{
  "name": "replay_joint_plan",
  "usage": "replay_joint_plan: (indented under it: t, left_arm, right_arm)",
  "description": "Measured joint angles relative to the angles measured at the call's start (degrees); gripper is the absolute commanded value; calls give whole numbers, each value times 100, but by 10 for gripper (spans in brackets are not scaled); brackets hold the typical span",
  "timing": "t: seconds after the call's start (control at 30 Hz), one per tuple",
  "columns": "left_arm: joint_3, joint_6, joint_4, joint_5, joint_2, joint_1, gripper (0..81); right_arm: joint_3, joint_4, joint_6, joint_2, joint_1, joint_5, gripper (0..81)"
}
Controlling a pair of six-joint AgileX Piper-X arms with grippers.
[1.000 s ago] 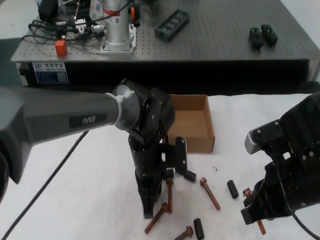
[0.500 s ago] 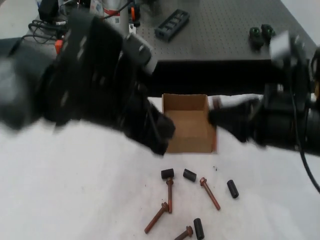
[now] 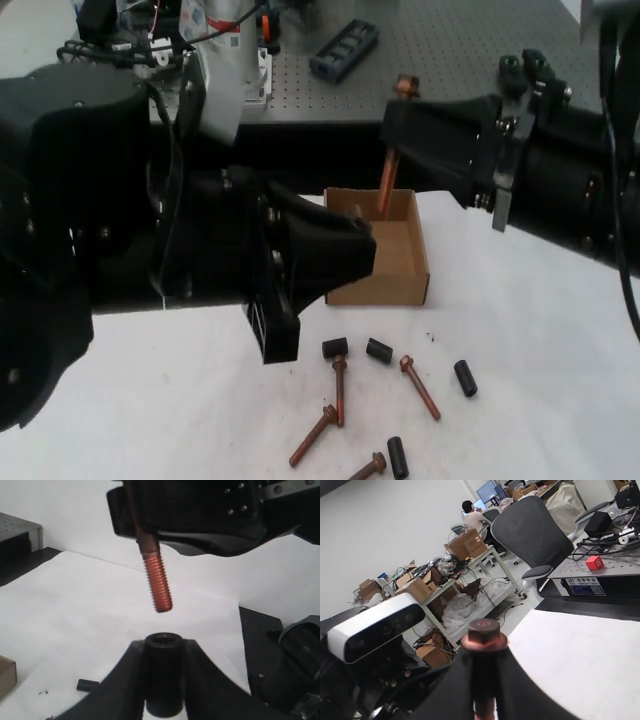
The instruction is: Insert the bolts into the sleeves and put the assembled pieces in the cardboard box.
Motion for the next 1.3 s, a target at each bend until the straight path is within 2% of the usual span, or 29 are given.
replay_joint_plan:
  t: [0.3,0.77,0.83,0.93,0.97,1.07,1.13,1.2,1.3]
  left_arm:
    - [17,-51,-100,473,0,0,7]
    - [30,-855,-431,233,0,-14,7]
    - [30,-880,-460,205,0,-13,7]
    - [30,-923,-693,-2,0,-13,7]
    - [30,-924,-709,-16,0,-13,7]
    - [30,-942,-733,-314,0,-13,7]
    - [30,-1012,-785,-987,0,-13,7]
    - [6,-1138,-814,-1686,36,-13,7]
    - [-155,-1298,-833,-2235,215,32,7]
  right_arm:
    - [0,-103,0,0,204,-105,20]
    - [0,155,-69,0,203,-295,16]
    - [0,254,-271,0,203,-348,114]
    - [0,294,-589,0,270,-536,368]
    - [0,294,-637,0,291,-536,421]
    - [0,315,-646,-76,246,-531,394]
    - [0,411,-646,-162,171,-519,377]
    - [0,760,-661,-424,-47,-482,378]
    - [0,1731,-903,-1028,-561,-294,378]
